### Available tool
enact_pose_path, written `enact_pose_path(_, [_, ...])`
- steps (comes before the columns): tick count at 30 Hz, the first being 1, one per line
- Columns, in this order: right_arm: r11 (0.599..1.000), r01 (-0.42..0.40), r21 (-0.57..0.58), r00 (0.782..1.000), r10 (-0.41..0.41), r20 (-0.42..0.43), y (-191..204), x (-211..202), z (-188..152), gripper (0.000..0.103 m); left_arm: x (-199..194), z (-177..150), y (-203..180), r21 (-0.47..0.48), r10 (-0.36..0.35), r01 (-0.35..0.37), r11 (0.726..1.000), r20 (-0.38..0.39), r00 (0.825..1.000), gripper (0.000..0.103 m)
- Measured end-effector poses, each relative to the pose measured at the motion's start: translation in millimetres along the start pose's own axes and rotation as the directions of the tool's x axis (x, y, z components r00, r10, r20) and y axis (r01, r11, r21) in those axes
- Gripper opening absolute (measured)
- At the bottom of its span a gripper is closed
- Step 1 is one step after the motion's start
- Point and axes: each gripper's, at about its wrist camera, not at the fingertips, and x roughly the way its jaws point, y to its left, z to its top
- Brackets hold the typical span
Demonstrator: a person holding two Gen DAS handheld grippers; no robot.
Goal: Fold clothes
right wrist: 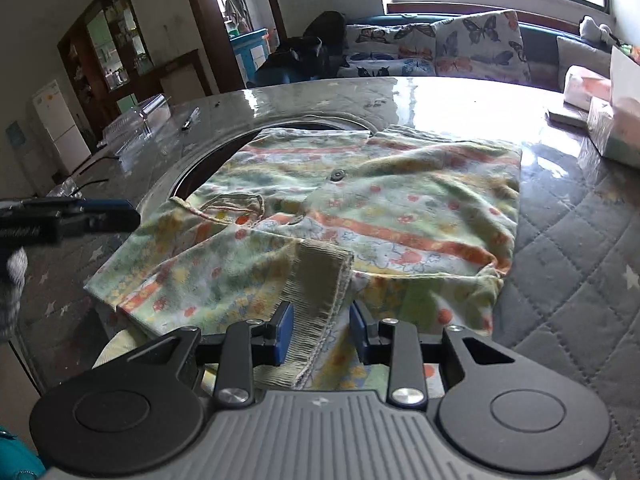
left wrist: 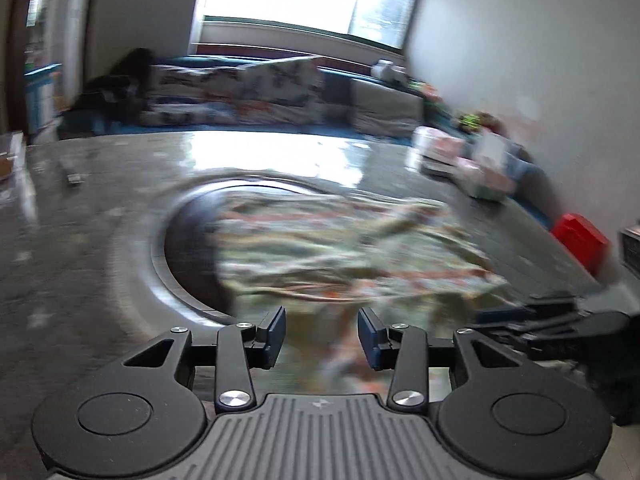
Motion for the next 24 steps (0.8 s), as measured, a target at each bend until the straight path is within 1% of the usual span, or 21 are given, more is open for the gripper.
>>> enact_pose_path(1, [1.0,-0.003,-0.003,1.0,0.003,-0.001,1,0,0,0.026,-1,0,6,-0.014,0.013,-0.013,1.0,0.001,1.0,0.043])
enact_pose_path(2, [1.0,-0.008,0.0,1.0,0.008,-0.004,3,0,0,0.023,-3,-1,13,-0.027,0.025,-0.025,0.999,0.001,1.0,0.043])
enact_pose_path(3, [1.0,0.004,-0.003,1.0,-0.004,-0.009,6,2,0,0.022,-3,-1,17,-0.036,0.033,-0.033,0.999,0.0,0.999,0.043])
enact_pose_path(5, [1.0,0.024,-0.018,1.0,-0.024,-0.006,8,2,1,0.008,-4,-3,23,-0.044,0.046,-0.046,0.998,0.001,0.999,0.043])
enact_pose_path(7, [1.0,0.025,-0.009,1.0,-0.025,0.007,9,-1,3,0.008,-4,-4,25,-0.05,0.052,-0.052,0.997,0.001,0.999,0.043])
enact_pose_path(9, [0.999,0.042,-0.031,0.999,-0.041,0.035,14,-8,5,0.007,-6,-3,27,-0.053,0.054,-0.053,0.997,0.005,0.999,0.043])
enact_pose_path(13, [0.996,0.07,-0.058,0.992,-0.063,0.112,21,-37,14,0.007,-5,-3,26,-0.043,0.049,-0.049,0.998,0.013,0.999,0.043])
enact_pose_path(16, [0.992,0.107,-0.071,0.986,-0.097,0.135,23,-54,16,0.007,-2,-4,23,-0.023,0.045,-0.045,0.999,0.01,0.999,0.043])
enact_pose_path(18, [0.993,0.105,-0.046,0.988,-0.099,0.119,19,-54,12,0.007,3,-5,21,-0.01,0.051,-0.051,0.999,0.002,0.999,0.043])
enact_pose_path(21, [0.992,0.12,-0.024,0.99,-0.118,0.071,13,-42,5,0.008,9,-6,17,0.013,0.064,-0.064,0.998,-0.008,0.998,0.041])
enact_pose_path(24, [0.989,0.148,-0.031,0.987,-0.145,0.07,9,-37,4,0.009,12,-4,13,0.032,0.062,-0.062,0.998,-0.012,0.998,0.039])
